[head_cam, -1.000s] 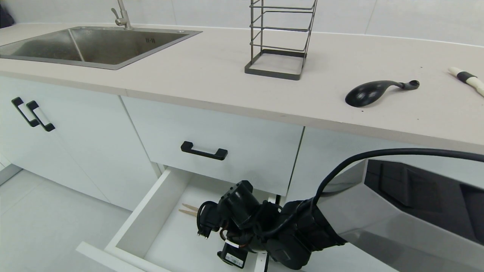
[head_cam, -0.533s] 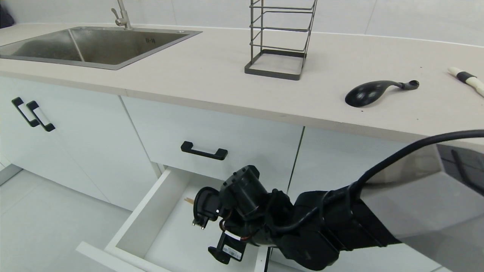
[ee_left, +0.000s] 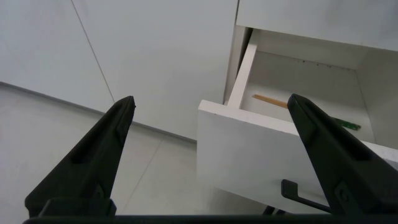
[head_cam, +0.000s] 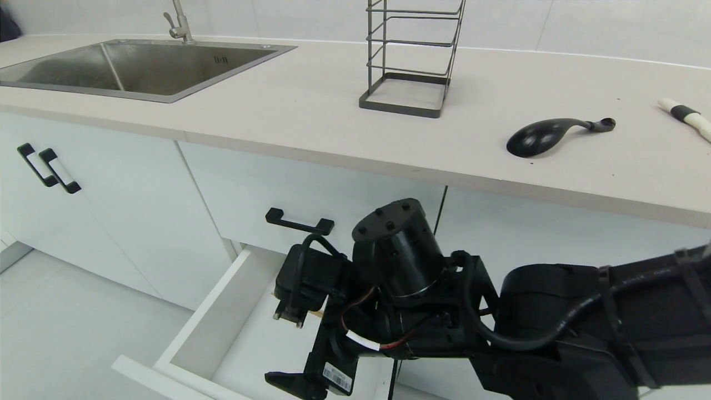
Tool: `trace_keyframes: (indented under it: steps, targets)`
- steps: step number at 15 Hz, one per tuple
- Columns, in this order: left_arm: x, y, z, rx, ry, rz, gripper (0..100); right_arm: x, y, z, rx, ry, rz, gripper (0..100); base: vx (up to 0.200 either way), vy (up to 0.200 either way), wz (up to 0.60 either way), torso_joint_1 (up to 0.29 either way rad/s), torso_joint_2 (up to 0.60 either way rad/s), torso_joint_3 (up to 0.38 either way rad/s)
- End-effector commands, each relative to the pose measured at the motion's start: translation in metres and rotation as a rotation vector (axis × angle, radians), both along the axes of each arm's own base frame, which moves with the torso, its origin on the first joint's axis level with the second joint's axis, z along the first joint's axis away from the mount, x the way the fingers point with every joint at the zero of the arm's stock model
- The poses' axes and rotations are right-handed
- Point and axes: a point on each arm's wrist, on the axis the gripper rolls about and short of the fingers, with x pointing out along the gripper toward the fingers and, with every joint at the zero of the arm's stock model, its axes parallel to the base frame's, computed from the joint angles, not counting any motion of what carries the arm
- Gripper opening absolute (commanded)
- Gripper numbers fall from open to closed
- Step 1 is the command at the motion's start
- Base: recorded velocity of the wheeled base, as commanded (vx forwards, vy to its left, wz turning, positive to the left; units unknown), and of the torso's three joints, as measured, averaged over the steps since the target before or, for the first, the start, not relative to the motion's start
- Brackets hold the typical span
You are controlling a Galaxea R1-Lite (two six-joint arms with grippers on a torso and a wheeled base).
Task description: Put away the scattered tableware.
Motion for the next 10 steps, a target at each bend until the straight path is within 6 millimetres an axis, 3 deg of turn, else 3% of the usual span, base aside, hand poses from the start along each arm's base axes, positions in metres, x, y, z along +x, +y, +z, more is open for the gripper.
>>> trace_keyframes:
  steps: [1, 4, 6, 10]
  targets:
    - [0.000, 0.000, 0.000, -0.001, 0.000, 0.000, 100, -0.006, -0.011, 0.001, 0.066, -0.016, 0.016, 100, 0.000, 0.000, 0.00, 0.000, 0.00, 0.000]
    - [0.000, 0.000, 0.000, -0.001, 0.000, 0.000, 100, -0.011, -0.017, -0.007, 0.235, 0.020, 0.013, 100, 0.000, 0.000, 0.00, 0.000, 0.00, 0.000]
    - [0.000, 0.000, 0.000, -0.001, 0.000, 0.000, 100, -0.017, -0.029, -0.026, 0.179, 0.031, -0.042, 100, 0.000, 0.000, 0.00, 0.000, 0.00, 0.000]
    - [0.000, 0.000, 0.000, -0.001, 0.000, 0.000, 100, -0.019, -0.033, -0.031, 0.153, 0.015, -0.053, 100, 0.000, 0.000, 0.00, 0.000, 0.00, 0.000]
